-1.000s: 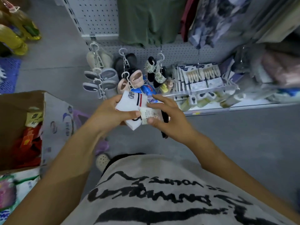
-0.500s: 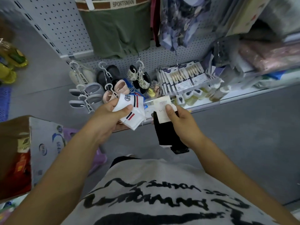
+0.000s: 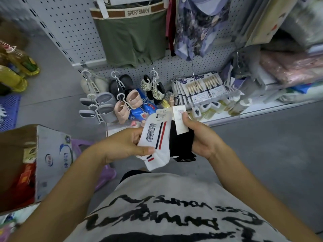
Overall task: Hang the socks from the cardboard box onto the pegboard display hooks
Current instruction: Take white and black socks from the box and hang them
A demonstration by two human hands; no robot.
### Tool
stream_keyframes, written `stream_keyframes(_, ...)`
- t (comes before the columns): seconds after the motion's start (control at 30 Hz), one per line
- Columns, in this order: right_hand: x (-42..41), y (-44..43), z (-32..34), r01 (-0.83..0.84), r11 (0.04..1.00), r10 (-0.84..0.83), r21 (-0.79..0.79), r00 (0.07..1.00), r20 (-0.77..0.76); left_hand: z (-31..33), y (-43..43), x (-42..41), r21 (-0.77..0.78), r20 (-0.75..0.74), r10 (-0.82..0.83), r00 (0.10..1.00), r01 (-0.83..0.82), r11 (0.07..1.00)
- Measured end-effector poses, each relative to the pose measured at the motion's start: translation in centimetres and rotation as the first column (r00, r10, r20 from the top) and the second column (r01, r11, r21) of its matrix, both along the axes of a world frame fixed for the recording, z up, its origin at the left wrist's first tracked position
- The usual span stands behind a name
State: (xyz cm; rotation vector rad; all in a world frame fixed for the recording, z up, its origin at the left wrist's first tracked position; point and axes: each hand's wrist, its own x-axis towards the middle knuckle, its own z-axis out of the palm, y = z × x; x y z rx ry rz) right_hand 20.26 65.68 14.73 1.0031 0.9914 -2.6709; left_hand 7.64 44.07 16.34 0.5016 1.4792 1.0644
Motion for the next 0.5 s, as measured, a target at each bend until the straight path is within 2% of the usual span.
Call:
stream_keyframes(0.07,0.0,-0.4,-0.2,-0.042,0.999,0.042,0.025,0.999,0.001,0.0,0.1,0.1,-0.007,-0.029,0.017,0.999,-0.018,1.000)
stream_keyframes(0.13,0.0,-0.6,-0.3,-0.063,0.998,0.064,0.030,0.998,-0.012,-0.1,0.6,0.3,-0.026,-0.040,0.196,0.980,-0.197,0.980)
stream_keyframes(0.23,0.1,-0.9,-0.1,-0.086,0.995,0.089,0.050,0.994,-0.056,-0.6,1.3,0.7,0.007,-0.085,0.441,0.893,-0.442,0.897)
stream_keyframes(0.37,0.3,-1.0,0.0,-0.075,0.995,0.082,0.068,0.991,-0.104,-1.1,1.8,1.4,0.167,-0.131,0.588,0.798,-0.567,0.807)
stream_keyframes(0.5,0.6,-0.5,0.4,-0.030,0.998,0.038,0.058,0.990,-0.134,-0.6,2.5,2.1,0.298,-0.261,0.644,0.719,-0.575,0.762)
